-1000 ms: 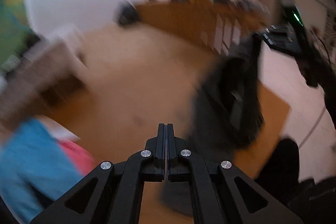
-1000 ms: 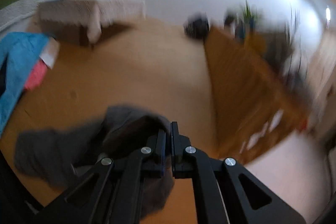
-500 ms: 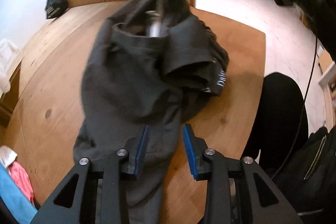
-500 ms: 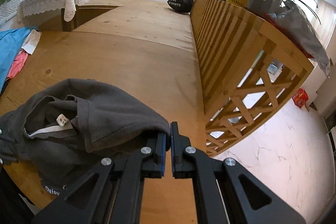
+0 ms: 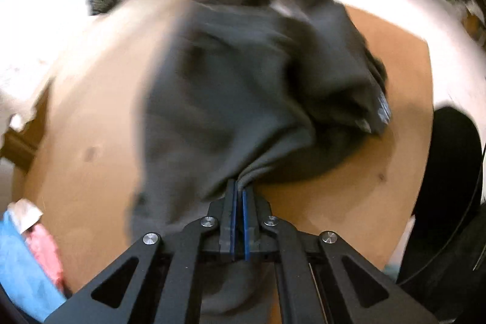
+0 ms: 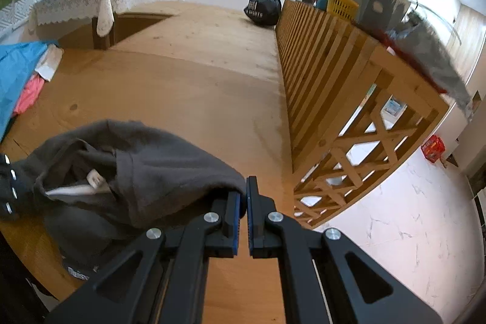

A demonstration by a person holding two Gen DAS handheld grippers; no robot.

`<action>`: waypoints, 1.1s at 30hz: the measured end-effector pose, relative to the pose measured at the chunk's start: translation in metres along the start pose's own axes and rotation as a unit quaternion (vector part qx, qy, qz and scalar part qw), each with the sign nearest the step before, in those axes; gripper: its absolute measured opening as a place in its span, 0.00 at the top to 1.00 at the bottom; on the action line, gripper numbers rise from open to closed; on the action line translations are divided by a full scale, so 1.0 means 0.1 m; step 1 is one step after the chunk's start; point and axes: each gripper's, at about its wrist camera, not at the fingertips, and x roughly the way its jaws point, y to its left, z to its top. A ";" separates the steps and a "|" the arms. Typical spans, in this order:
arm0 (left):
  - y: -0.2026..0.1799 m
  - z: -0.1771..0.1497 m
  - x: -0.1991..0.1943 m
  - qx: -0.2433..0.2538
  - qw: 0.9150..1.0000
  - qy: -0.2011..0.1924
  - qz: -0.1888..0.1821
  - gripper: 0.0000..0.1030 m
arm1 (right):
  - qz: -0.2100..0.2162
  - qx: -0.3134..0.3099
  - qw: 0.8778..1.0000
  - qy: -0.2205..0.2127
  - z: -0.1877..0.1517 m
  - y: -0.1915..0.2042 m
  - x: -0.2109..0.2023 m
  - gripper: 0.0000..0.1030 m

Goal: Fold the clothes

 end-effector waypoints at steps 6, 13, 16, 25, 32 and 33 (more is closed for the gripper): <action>1.08 0.19 -1.28 -0.100 0.982 -0.124 0.103 0.99 | -0.023 -0.018 0.996 -0.081 0.46 0.08 -0.72 0.97; 1.71 0.36 -2.91 -0.140 0.935 -0.261 0.195 0.99 | -0.071 -0.025 0.978 -0.197 1.16 0.09 -1.91 0.97; 1.69 0.42 -3.54 -0.135 0.916 -0.302 0.227 0.99 | -0.094 -0.027 0.965 -0.245 1.41 0.10 -2.46 0.97; 1.45 0.44 -4.90 -0.116 0.866 -0.381 0.302 0.99 | -0.147 -0.024 0.927 -0.343 1.97 0.20 -3.84 0.97; 1.41 0.36 -5.46 -0.127 0.841 -0.407 0.333 0.99 | -0.167 -0.026 0.909 -0.381 2.11 0.36 -4.41 0.97; 1.41 0.36 -5.48 -0.125 0.840 -0.404 0.339 0.99 | -0.174 -0.031 0.907 -0.383 2.13 0.40 -4.43 0.97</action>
